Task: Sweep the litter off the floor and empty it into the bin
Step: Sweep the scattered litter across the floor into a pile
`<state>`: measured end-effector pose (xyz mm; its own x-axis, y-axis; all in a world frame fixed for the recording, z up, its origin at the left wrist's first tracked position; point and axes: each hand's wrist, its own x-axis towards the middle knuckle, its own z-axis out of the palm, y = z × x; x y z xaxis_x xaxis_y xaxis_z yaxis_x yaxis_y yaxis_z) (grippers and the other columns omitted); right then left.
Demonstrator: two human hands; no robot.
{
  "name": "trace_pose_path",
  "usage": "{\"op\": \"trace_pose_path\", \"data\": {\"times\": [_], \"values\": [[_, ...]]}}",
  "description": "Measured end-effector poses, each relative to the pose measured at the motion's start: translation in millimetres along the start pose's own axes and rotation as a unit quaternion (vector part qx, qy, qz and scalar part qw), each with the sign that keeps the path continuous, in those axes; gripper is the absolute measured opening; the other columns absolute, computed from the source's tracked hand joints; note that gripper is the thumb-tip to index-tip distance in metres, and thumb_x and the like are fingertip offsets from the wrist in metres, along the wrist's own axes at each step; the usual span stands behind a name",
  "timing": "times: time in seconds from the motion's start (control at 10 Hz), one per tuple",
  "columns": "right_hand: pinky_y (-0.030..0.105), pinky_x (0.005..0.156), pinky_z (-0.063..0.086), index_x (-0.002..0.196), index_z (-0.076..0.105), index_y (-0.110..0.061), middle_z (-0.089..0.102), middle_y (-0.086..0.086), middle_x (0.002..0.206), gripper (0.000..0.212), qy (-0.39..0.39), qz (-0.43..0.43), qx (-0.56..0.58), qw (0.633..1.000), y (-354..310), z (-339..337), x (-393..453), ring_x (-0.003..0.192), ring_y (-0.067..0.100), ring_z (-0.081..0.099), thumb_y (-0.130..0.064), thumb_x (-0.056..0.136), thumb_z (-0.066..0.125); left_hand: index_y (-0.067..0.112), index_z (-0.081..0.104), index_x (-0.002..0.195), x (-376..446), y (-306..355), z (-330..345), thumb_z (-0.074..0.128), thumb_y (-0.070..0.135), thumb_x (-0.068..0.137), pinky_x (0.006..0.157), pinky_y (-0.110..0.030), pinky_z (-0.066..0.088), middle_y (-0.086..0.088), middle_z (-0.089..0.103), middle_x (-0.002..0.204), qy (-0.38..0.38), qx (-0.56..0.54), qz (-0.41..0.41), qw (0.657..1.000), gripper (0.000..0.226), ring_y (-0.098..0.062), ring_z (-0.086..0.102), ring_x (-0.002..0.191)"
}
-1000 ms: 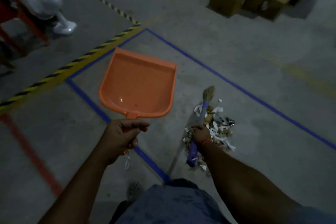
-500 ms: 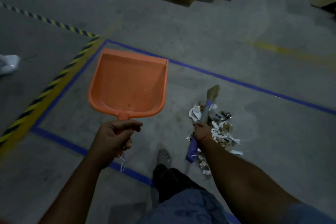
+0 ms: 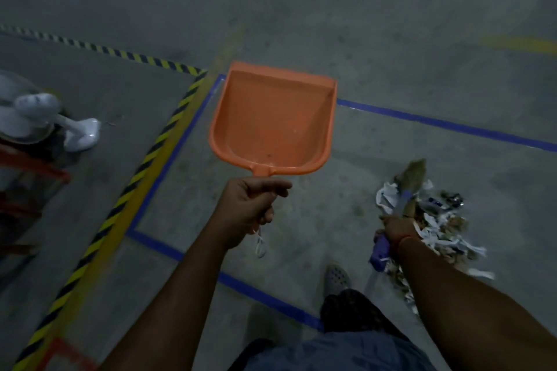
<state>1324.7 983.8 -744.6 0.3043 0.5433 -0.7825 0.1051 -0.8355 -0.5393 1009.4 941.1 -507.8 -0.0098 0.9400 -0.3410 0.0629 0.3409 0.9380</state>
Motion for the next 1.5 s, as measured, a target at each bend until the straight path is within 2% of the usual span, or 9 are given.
{"op": "trace_pose_path", "data": {"times": [0.1,0.2,0.4,0.5,0.6,0.8,1.0,1.2,1.5], "values": [[0.045,0.084,0.053,0.135,0.053,0.003,0.059,0.023,0.125,0.038,0.007,0.014,-0.04,0.999,10,11,-19,0.103,0.042,0.061,-0.006,0.098,0.051,0.011,0.078,0.103,8,-5,-19,0.049,-0.011,0.096,0.048,-0.026,0.042,-0.014,0.073,0.096,-0.02,-0.011,0.006,1.0,0.036,-0.017,0.052,0.049],[0.035,0.085,0.05,0.134,0.054,-0.001,0.056,0.021,0.136,0.038,0.016,0.046,0.029,0.998,24,24,-59,0.123,0.037,0.056,-0.016,0.099,0.05,0.01,0.077,0.103,6,-12,-39,0.049,-0.011,0.095,0.048,-0.025,0.042,-0.015,0.073,0.096,-0.054,-0.015,0.018,0.998,0.036,-0.017,0.053,0.05],[0.037,0.083,0.052,0.116,0.065,-0.011,0.058,0.007,0.096,0.023,0.052,0.027,0.053,0.997,71,77,-105,0.072,0.018,0.054,-0.014,0.097,0.052,0.013,0.078,0.104,-22,-26,-100,0.057,0.003,0.089,0.049,-0.025,0.037,-0.012,0.073,0.096,-0.144,0.015,0.013,0.989,0.028,-0.015,0.054,0.049],[0.037,0.071,0.054,0.088,0.066,-0.018,0.061,0.011,0.091,0.021,0.088,0.016,0.073,0.993,89,112,-131,0.06,0.017,0.053,-0.01,0.097,0.049,0.011,0.077,0.105,-37,-29,-127,0.053,-0.005,0.096,0.047,-0.024,0.037,-0.01,0.074,0.095,-0.159,0.047,0.008,0.986,0.03,-0.014,0.054,0.049],[0.039,0.054,0.051,0.094,0.066,-0.003,0.055,0.02,0.071,0.024,0.111,0.011,0.142,0.984,99,139,-155,0.05,0.03,0.053,-0.002,0.098,0.042,0.009,0.076,0.105,-50,-29,-146,0.051,-0.007,0.097,0.043,-0.022,0.038,-0.008,0.074,0.093,-0.17,0.054,0.014,0.984,0.031,-0.014,0.054,0.048],[0.037,0.053,0.05,0.096,0.064,-0.004,0.054,0.02,0.06,0.022,0.098,-0.02,0.131,0.986,98,159,-176,0.047,0.03,0.053,-0.003,0.098,0.042,0.009,0.076,0.105,-65,-37,-168,0.051,-0.007,0.097,0.039,-0.02,0.035,-0.009,0.074,0.096,-0.172,0.053,0.017,0.983,0.031,-0.012,0.055,0.048],[0.04,0.055,0.051,0.099,0.065,-0.001,0.057,0.02,0.068,0.024,0.056,-0.03,0.09,0.994,84,162,-175,0.051,0.03,0.054,0.008,0.094,0.044,0.012,0.078,0.103,-77,-44,-173,0.052,-0.005,0.097,0.043,-0.022,0.033,-0.011,0.074,0.097,-0.161,0.054,0.013,0.985,0.032,-0.015,0.055,0.049],[0.035,0.072,0.053,0.13,0.058,-0.004,0.054,-0.002,0.08,0.036,-0.015,0.026,0.067,0.997,87,153,-169,0.067,0.015,0.054,-0.014,0.095,0.055,0.009,0.077,0.104,-85,-47,-168,0.051,-0.006,0.097,0.04,-0.019,0.032,-0.014,0.073,0.098,-0.151,0.067,0.01,0.986,0.031,-0.014,0.053,0.047],[0.033,0.075,0.054,0.128,0.059,-0.006,0.052,-0.004,0.079,0.035,0.019,0.06,0.12,0.991,119,135,-176,0.067,0.011,0.052,-0.018,0.096,0.052,0.007,0.076,0.105,-88,-45,-150,0.051,-0.007,0.097,0.037,-0.019,0.033,-0.015,0.073,0.097,-0.162,0.074,0.016,0.984,0.03,-0.014,0.052,0.047]]}}
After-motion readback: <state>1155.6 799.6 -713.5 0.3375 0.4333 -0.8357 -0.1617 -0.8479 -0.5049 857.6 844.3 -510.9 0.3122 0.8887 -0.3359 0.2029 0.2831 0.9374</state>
